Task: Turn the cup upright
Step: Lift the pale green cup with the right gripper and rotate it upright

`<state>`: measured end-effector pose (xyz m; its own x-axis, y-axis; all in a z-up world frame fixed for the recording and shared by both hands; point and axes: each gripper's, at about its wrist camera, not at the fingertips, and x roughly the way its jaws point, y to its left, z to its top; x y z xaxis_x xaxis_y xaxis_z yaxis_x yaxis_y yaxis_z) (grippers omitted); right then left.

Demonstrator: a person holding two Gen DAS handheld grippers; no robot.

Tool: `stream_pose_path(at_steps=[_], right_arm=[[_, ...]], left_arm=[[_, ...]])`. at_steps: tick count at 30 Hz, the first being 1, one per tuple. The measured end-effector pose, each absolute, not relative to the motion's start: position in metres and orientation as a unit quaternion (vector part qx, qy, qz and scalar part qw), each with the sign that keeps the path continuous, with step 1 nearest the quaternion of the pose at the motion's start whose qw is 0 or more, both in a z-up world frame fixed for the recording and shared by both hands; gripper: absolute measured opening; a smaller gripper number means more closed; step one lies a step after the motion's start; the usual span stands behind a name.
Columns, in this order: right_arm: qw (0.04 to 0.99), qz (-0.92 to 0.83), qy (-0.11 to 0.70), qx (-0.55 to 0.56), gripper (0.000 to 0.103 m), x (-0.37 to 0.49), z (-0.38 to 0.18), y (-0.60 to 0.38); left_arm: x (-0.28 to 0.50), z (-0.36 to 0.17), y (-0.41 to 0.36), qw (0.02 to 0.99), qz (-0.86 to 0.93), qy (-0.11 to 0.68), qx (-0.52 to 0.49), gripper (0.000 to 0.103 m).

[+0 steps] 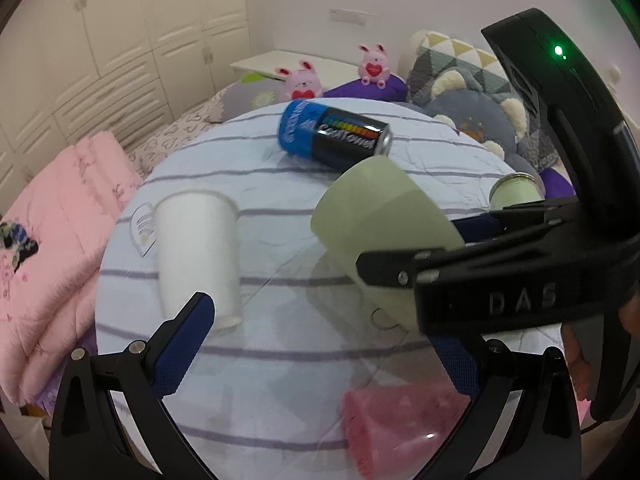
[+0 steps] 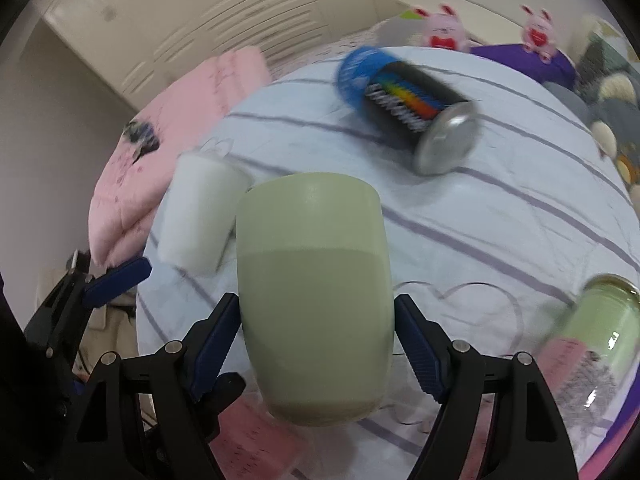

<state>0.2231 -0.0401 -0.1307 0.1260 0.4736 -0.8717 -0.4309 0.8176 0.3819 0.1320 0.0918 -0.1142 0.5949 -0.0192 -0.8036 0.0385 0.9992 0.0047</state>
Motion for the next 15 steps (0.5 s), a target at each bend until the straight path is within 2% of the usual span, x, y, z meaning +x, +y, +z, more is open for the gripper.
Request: stream_pose_path(at_steps=[10, 15], right_arm=[[0.745, 0.269, 0.607, 0.067, 0.079, 0.253, -0.142, -0.067], [0.762, 0.287, 0.571, 0.102, 0.080, 0.255, -0.116, -0.086]], left_arm=[[0.157, -0.113, 0.067, 0.881, -0.017, 0.472, 0.033, 0.103], [0.159, -0.105, 0.062, 0.876, -0.008, 0.481, 0.027, 0.103]])
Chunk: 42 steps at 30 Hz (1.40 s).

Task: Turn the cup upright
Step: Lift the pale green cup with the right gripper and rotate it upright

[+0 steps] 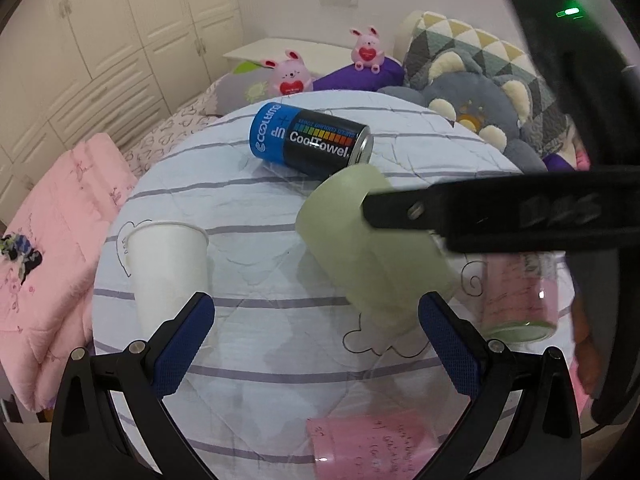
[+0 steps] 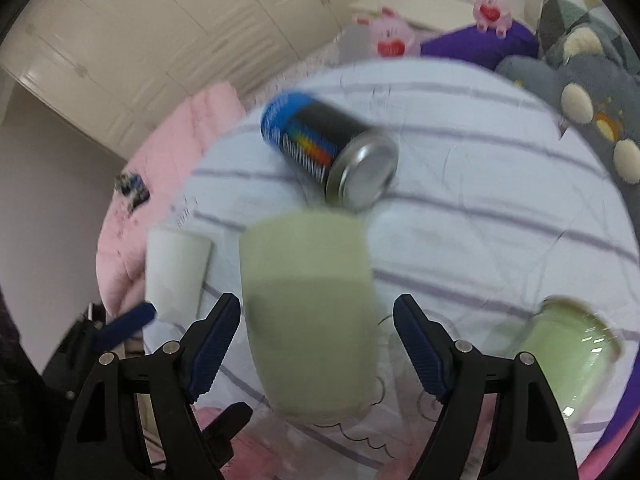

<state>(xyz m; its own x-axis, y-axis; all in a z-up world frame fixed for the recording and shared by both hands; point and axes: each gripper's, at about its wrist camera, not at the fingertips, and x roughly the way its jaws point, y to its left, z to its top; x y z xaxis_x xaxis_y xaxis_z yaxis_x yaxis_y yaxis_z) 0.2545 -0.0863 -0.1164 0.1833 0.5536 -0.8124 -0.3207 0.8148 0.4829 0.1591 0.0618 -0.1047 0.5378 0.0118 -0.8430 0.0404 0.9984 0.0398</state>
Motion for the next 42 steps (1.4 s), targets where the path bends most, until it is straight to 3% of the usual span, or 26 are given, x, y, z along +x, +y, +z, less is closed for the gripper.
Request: stream_pose_path(at_steps=[9, 29, 35, 42], right_arm=[[0.832, 0.266, 0.482, 0.060, 0.081, 0.242, -0.068, -0.144], [0.836, 0.292, 0.463, 0.043, 0.081, 0.258, -0.097, -0.181], [0.832, 0.299, 0.467, 0.032, 0.081, 0.255, -0.103, -0.177], [0.825, 0.316, 0.469, 0.018, 0.081, 0.246, -0.101, -0.171]], left_arm=[[0.191, -0.102, 0.053, 0.833, 0.038, 0.545, -0.081, 0.103], [0.255, -0.154, 0.057, 0.743, 0.129, 0.612, -0.236, 0.102], [0.264, -0.166, 0.057, 0.731, 0.136, 0.624, -0.241, 0.082], [0.257, -0.147, 0.057, 0.776, 0.121, 0.583, -0.208, 0.080]])
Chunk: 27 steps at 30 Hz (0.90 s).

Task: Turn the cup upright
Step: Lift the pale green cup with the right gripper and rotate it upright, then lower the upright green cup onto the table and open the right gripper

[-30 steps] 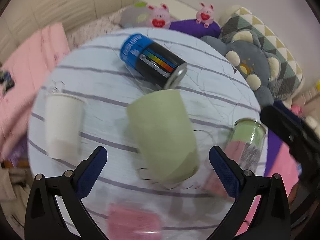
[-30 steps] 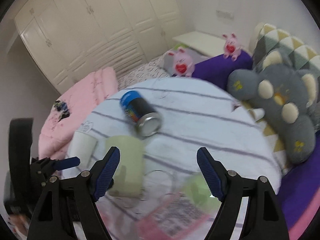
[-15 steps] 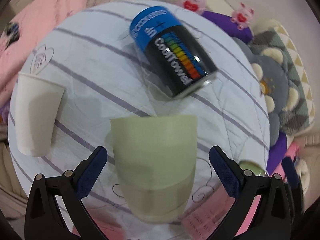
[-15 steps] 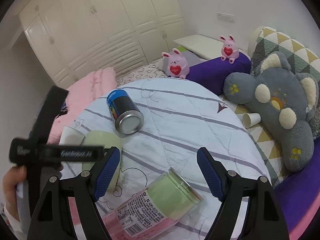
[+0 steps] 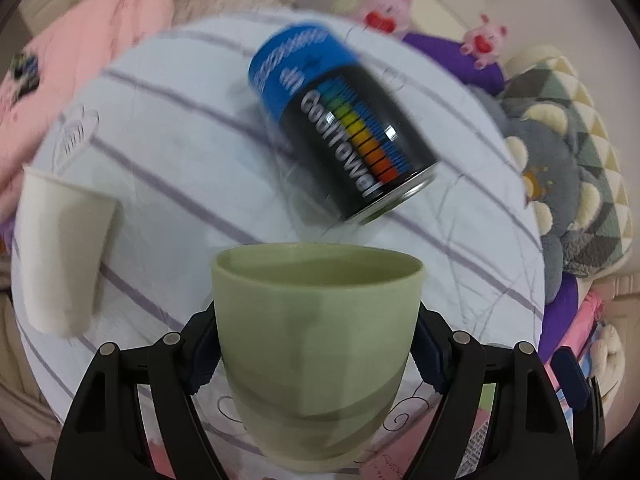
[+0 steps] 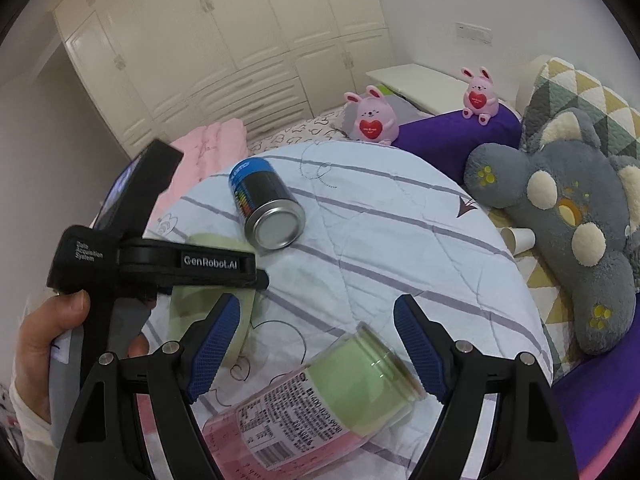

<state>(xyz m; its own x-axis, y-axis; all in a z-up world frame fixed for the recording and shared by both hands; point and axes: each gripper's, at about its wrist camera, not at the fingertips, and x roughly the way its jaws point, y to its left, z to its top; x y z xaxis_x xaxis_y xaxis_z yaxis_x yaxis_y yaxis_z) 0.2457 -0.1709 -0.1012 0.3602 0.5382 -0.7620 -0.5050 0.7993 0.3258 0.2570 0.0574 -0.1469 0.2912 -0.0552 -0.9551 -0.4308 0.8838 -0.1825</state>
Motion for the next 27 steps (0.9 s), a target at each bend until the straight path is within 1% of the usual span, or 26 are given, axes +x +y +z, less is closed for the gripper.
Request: stream_pose_path(at_steps=[7, 18, 27], right_arm=[[0.823, 0.321, 0.469, -0.009, 0.081, 0.238, -0.103, -0.155], [0.829, 0.299, 0.469, -0.052, 0.081, 0.229, -0.108, -0.140], [0.833, 0.295, 0.465, -0.054, 0.081, 0.224, -0.104, -0.138]], left_arm=[[0.242, -0.116, 0.058, 0.837, 0.123, 0.511, -0.153, 0.080], [0.224, -0.120, 0.057, 0.845, 0.105, 0.504, -0.141, 0.080], [0.223, -0.118, 0.051, 0.845, 0.102, 0.509, -0.130, 0.080]])
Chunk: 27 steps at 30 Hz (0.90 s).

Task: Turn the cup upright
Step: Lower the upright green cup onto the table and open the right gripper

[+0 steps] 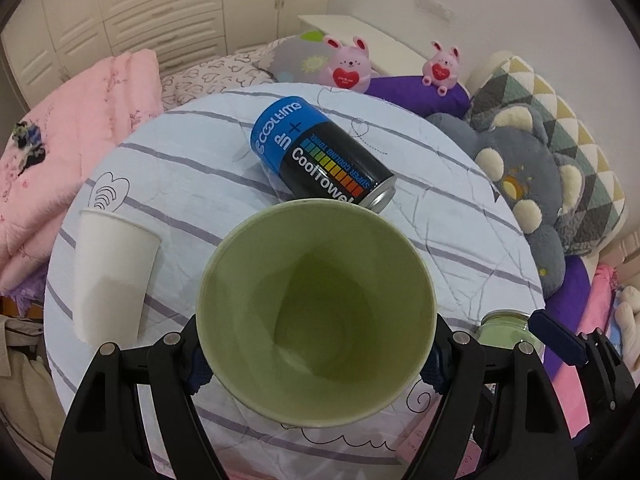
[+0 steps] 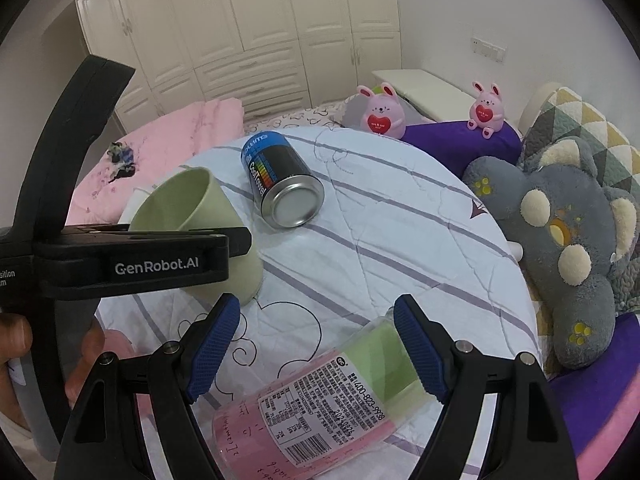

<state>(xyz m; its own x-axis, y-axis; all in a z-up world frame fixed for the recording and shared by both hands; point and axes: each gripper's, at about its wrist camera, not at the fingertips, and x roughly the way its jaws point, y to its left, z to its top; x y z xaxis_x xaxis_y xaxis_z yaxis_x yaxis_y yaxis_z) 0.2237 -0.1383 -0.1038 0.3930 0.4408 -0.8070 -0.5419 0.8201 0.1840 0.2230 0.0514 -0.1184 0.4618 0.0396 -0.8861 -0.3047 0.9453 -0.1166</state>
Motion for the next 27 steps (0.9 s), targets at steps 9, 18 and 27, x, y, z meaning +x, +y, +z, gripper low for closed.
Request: stream_pose_path(at_steps=[9, 18, 27], right_arm=[[0.830, 0.299, 0.466, -0.062, 0.081, 0.221, -0.104, -0.132], [0.834, 0.299, 0.460, -0.063, 0.081, 0.214, -0.096, -0.137], [0.845, 0.300, 0.440, -0.057, 0.081, 0.185, -0.070, -0.143]], left_arm=[[0.221, -0.119, 0.046, 0.844, 0.103, 0.513, -0.120, 0.086], [0.199, -0.100, 0.045, 0.852, 0.092, 0.501, -0.121, 0.097], [0.140, -0.060, 0.042, 0.881, 0.082, 0.457, -0.095, 0.103]])
